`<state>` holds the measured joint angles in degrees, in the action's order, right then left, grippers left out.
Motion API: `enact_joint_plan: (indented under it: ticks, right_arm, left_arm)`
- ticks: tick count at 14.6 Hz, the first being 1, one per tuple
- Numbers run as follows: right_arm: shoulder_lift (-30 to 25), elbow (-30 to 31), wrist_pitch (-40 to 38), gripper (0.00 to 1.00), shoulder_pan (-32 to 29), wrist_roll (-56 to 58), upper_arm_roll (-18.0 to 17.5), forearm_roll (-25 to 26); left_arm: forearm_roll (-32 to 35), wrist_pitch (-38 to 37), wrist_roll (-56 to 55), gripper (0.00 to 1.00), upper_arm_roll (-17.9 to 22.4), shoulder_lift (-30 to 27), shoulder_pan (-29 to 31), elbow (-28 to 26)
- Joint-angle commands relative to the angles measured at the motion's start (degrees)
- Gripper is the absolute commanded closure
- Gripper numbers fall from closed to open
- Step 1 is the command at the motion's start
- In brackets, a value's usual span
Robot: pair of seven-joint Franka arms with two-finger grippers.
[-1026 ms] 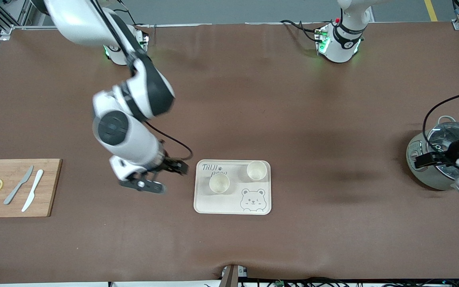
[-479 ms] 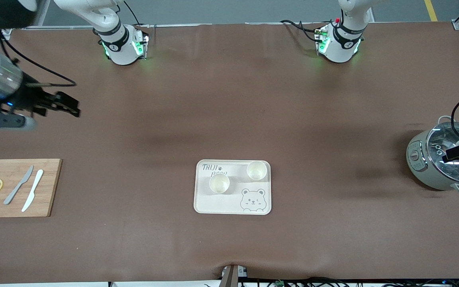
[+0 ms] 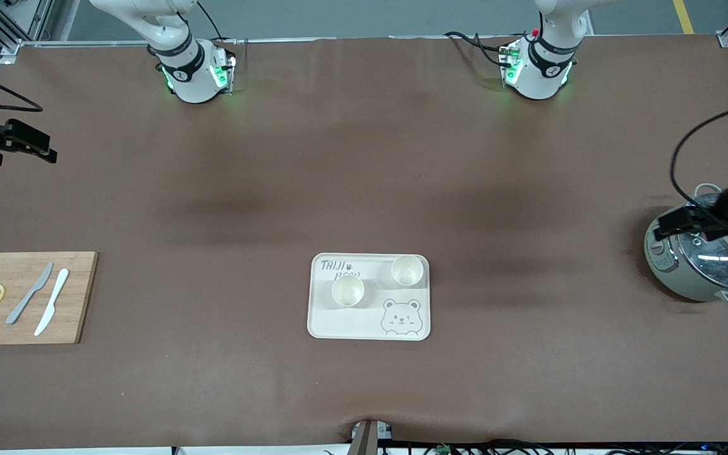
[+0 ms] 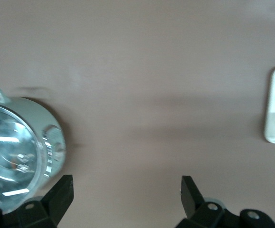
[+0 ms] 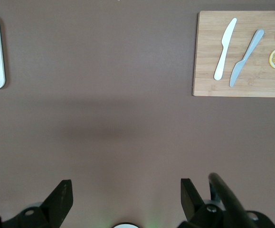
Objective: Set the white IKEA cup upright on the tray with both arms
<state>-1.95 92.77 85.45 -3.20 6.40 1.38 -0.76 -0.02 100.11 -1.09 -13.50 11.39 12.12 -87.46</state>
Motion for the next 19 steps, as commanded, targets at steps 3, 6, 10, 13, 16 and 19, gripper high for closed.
enact_joint_plan:
  ticks: [3, 6, 10, 13, 16, 19]
  right_arm:
    - [-1.2, -0.8, -0.2, 0.00, -2.5, 0.1, -1.0, 0.3]
    - [-1.1, -2.9, -2.8, 0.00, -4.8, 0.0, -1.1, 0.2]
    - [-0.8, -3.0, -0.6, 0.00, -4.2, -0.2, -1.3, 0.6]
    - [-0.3, -3.2, 0.2, 0.00, -2.4, -0.7, -1.6, 5.7]
    - [-0.3, -3.4, 0.1, 0.00, -0.6, -0.7, -1.6, 6.2]
    - [-0.3, -3.5, 0.1, 0.00, -1.1, -0.8, -1.2, 5.9]
  left_arm:
    - [-0.7, -7.1, -1.9, 0.00, 5.2, -6.3, -9.1, -1.3]
    - [-0.9, -9.3, -2.0, 0.00, 10.9, -7.6, -15.5, -1.3]
    - [-1.0, -9.3, -2.0, 0.00, 9.6, -8.7, -15.5, -1.0]
    - [-0.7, -9.3, -2.0, 0.00, 9.7, -8.7, -16.9, -0.9]
    - [-0.9, -9.2, -1.8, 0.00, 10.2, -8.6, -17.9, -0.9]
    - [-1.0, -9.5, -2.6, 0.00, 13.0, -9.6, -20.5, -0.9]
